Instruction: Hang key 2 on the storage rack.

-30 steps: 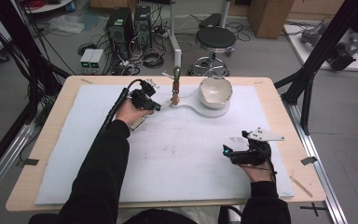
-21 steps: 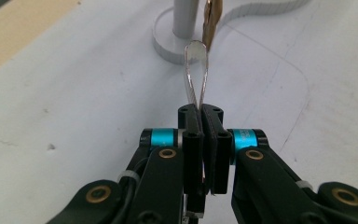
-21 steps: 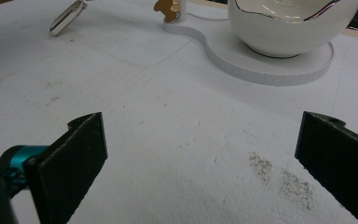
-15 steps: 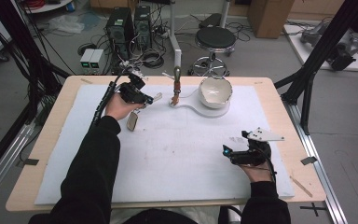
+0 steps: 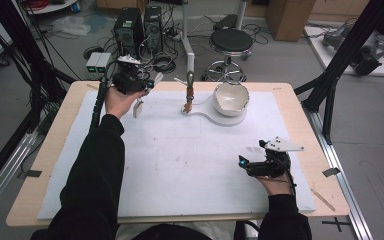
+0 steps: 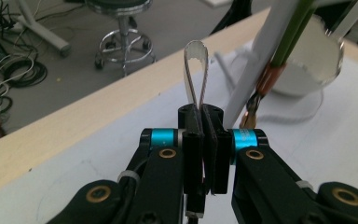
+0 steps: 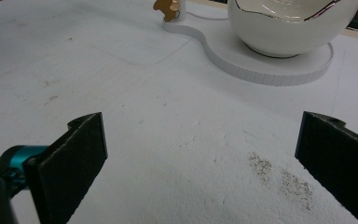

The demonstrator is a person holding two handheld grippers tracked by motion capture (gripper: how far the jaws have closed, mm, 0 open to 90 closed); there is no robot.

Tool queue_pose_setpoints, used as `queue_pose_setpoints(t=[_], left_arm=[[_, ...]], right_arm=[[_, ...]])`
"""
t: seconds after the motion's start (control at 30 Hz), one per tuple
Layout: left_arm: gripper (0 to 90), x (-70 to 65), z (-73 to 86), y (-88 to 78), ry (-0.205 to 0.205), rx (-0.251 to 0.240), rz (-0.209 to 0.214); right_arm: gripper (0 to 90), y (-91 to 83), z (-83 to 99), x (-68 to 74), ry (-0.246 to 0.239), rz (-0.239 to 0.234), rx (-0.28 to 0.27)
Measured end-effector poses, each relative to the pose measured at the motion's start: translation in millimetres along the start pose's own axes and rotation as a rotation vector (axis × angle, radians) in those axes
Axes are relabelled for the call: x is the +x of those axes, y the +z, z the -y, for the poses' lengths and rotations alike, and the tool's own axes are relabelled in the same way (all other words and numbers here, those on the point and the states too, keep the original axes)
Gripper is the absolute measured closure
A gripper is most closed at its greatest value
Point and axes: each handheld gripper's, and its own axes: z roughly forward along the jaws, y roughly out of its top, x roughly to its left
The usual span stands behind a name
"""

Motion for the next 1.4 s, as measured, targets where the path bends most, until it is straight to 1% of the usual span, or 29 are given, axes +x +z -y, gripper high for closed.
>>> queue_pose_setpoints(t=[0.07, 0.1, 0.17, 0.3, 0.37, 0.4, 0.5, 0.6, 0.67, 0.73, 1.0, 1.1, 1.13, 1.2, 1.23, 1.3, 1.4], left_arm=[[86.7, 0.2, -5.0, -1.5, -0.005, -0.016, 0.002], [86.7, -0.4, -8.7, -2.2, -0.003, -0.027, -0.008], [86.7, -0.5, -14.3, -2.3, -0.013, -0.043, -0.003], [86.7, -2.5, -23.4, -0.4, -0.021, -0.044, -0.031], [86.7, -4.4, -27.6, 1.2, -0.016, -0.054, -0.028], [86.7, -6.0, -30.2, 2.5, -0.007, -0.059, -0.032], [86.7, -7.9, -36.4, 6.2, 0.001, -0.054, -0.023], [86.7, -9.1, -41.5, 9.8, -0.003, -0.057, -0.016], [86.7, -9.8, -43.6, 11.1, -0.006, -0.068, -0.01], [86.7, -9.6, -44.3, 12.3, -0.024, -0.087, -0.001], [86.7, -8.8, -43.2, 20.7, -0.056, -0.1, 0.018], [86.7, -10.2, -45.2, 24.9, -0.053, -0.091, 0.02], [86.7, -10.8, -46.6, 26.4, -0.048, -0.091, 0.024], [86.6, -12.0, -49.0, 28.8, -0.047, -0.095, 0.031], [86.7, -12.8, -50.5, 30.5, -0.046, -0.092, 0.032], [86.7, -13.4, -53.0, 33.8, -0.043, -0.088, 0.036], [86.6, -14.4, -56.1, 37.5, -0.044, -0.095, 0.038]], right_arm=[[1.1, -0.3, 0.1, 0.4, 0.0, 0.003, -0.001], [1.1, -0.4, 0.0, 0.3, 0.002, 0.002, -0.001], [1.1, -0.4, 0.1, 0.2, 0.005, 0.0, 0.001], [1.1, -0.7, 0.1, 0.2, 0.003, 0.001, 0.0], [1.1, -1.2, 0.1, 0.3, 0.005, 0.0, -0.001], [1.1, -1.2, 0.1, 0.3, 0.005, 0.0, -0.002], [1.1, -1.2, 0.2, 0.2, 0.008, 0.001, 0.001], [1.1, -0.6, 0.2, 0.6, 0.0, 0.001, 0.001], [1.1, -0.5, 0.4, 1.1, 0.001, 0.001, 0.007], [1.1, -0.6, 0.3, 1.0, 0.001, 0.001, 0.006], [1.1, -0.8, 0.3, 0.7, -0.002, 0.002, 0.001], [1.2, -0.9, 0.3, 1.1, 0.002, 0.0, 0.004], [1.2, -0.7, 0.2, 0.6, -0.004, 0.003, 0.001], [1.1, -0.8, 0.3, 1.0, 0.004, 0.0, 0.005], [1.1, -0.7, 0.2, 0.5, -0.003, 0.003, 0.001], [1.1, -0.7, 0.4, 0.9, 0.004, 0.0, 0.006], [1.1, -0.4, 0.5, 0.6, 0.001, 0.0, 0.005]])
